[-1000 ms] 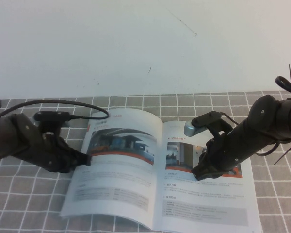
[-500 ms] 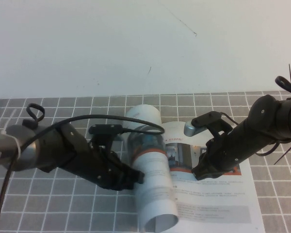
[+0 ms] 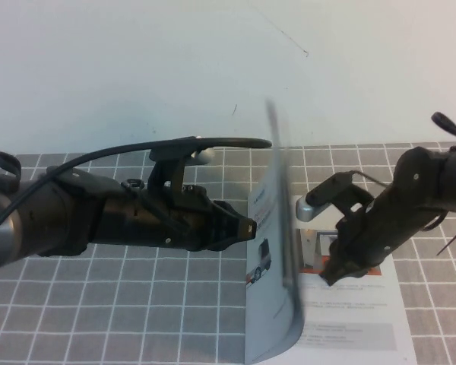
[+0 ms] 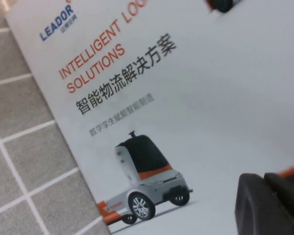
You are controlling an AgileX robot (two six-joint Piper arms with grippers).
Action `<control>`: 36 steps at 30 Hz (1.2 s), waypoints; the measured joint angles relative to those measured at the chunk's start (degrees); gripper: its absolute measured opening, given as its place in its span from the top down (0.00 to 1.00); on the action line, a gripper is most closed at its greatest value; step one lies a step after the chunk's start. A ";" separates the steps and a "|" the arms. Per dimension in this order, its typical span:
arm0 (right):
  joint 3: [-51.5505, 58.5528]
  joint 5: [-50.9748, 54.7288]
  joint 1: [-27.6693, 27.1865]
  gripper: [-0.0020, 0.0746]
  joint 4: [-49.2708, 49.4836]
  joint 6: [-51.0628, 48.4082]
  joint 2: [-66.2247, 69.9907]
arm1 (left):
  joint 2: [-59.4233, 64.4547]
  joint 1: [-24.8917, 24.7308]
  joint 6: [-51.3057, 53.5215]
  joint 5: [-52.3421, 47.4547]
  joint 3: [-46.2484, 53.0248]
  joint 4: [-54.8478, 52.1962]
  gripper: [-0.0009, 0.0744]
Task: Close book
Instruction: 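Close the open booklet and leave it lying on the table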
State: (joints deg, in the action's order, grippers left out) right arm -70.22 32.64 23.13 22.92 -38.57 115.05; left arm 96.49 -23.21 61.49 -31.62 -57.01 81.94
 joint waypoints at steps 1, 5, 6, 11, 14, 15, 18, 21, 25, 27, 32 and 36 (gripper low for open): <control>0.00 0.41 -0.06 0.98 -2.42 1.13 -1.02 | -0.15 0.00 0.52 -0.09 0.00 0.09 0.99; 0.12 1.62 -0.59 0.98 -11.92 5.69 -7.16 | -0.24 0.00 0.76 -0.36 0.00 0.49 0.99; 0.12 2.08 -0.59 0.98 -13.59 6.69 -9.05 | -0.24 0.00 0.76 -0.36 0.00 0.60 0.99; 0.12 3.61 -0.67 0.98 -14.41 10.95 -17.77 | -0.24 0.00 1.45 -1.05 0.00 0.94 0.99; 0.12 6.58 -0.67 0.98 -9.23 10.89 -21.02 | -0.24 0.00 5.72 -1.34 0.00 1.16 0.99; 0.12 7.85 -0.46 0.98 -7.67 10.28 -21.48 | -0.38 0.00 7.01 -1.47 0.00 1.16 0.99; 1.55 8.82 0.61 0.98 -5.93 9.51 -20.71 | -1.61 0.00 8.59 -1.57 0.00 -0.30 0.99; 3.51 7.89 1.17 0.98 -5.17 9.17 -17.00 | -4.39 0.00 8.88 -1.61 0.00 -2.28 0.99; 5.17 5.65 1.19 0.98 -5.05 8.96 -9.98 | -9.75 0.00 8.99 -0.87 0.00 -6.31 0.99; 5.16 5.12 1.19 0.98 -6.59 8.92 -6.76 | -12.95 0.00 8.38 -0.63 0.00 -9.88 0.99; 5.18 5.42 1.29 0.98 -15.43 11.46 -4.23 | -22.59 0.00 0.31 -1.25 0.00 -25.06 0.99; 5.30 6.75 1.29 0.98 -19.96 12.44 -8.35 | -29.77 0.00 -14.02 -4.17 0.00 -46.87 0.99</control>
State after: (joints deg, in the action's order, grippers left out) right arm -64.93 39.39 24.42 2.96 -26.12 106.70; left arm 66.71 -23.21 47.47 -35.79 -57.01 35.06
